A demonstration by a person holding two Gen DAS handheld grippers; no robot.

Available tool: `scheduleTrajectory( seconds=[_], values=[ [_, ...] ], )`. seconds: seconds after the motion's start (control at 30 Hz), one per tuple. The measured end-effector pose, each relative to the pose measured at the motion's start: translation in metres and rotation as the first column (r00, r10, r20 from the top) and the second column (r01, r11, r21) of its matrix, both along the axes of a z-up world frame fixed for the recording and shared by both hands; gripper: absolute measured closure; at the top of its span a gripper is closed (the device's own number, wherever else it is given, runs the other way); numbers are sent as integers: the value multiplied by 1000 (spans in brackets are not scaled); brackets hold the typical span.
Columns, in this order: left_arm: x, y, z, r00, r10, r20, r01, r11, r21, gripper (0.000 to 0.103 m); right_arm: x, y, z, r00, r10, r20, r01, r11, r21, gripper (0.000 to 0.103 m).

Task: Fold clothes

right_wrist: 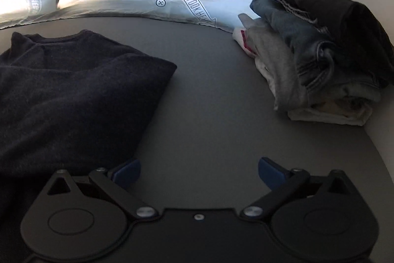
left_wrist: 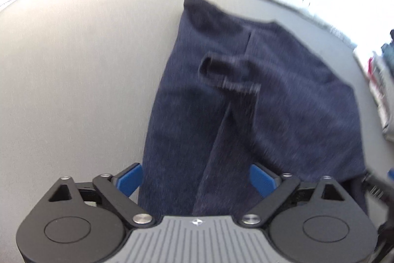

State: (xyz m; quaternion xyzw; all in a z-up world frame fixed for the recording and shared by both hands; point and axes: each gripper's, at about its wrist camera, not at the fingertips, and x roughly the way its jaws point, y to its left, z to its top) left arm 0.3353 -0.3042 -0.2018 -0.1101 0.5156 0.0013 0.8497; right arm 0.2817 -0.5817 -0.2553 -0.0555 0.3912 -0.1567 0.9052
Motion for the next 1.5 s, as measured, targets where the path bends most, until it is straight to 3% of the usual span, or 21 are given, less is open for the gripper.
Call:
scheduleTrajectory(
  seconds=[0.13, 0.23, 0.3, 0.43, 0.5, 0.57, 0.77, 0.93, 1.07, 1.17, 1.27, 1.5],
  values=[
    [16, -2, 6, 999, 2, 50, 1, 999, -43, 38, -16, -15, -13, 997, -47, 62, 40, 994, 106, 0],
    [25, -5, 12, 997, -2, 80, 11, 994, -111, 36, -21, -26, -19, 993, -68, 99, 47, 978, 201, 0],
    [31, -8, 14, 996, -16, 86, 29, 988, -153, 36, -24, -26, -23, 989, -60, 134, 33, 979, 199, 0],
    [46, -28, 4, 995, -64, 77, 71, 994, -84, 38, -25, -25, -24, 987, -60, 150, 31, 981, 193, 0],
    [50, -35, -1, 995, -83, 64, 86, 995, -43, 53, -26, -25, -24, 987, -60, 151, 30, 981, 193, 0],
    [54, -37, -5, 994, -91, 54, 93, 995, -26, 89, -25, -25, -24, 987, -61, 151, 31, 981, 194, 0],
    [48, -28, 24, 972, -111, 208, 117, 993, -18, 93, -25, -25, -25, 986, -62, 152, 31, 980, 195, 0],
    [59, -7, 59, 944, -72, 322, 81, 997, -13, 94, -24, -24, -24, 988, -69, 141, 41, 981, 192, 0],
    [75, 20, 79, 922, -34, 384, 40, 999, -8, 94, -11, -23, -12, 990, -137, 38, 125, 963, 237, 0],
    [86, 43, 90, 906, 7, 423, -3, 1000, -11, 94, -9, -13, -3, 991, -127, 45, 113, 964, 239, 0],
    [92, 69, 100, 890, 57, 452, -60, 998, -7, 94, -9, 3, 5, 995, -87, 41, 78, 982, 174, 0],
    [96, 121, 93, 886, 155, 437, -169, 986, -7, 95, -17, 16, 13, 993, -115, 34, 108, 980, 166, 0]
  ],
)
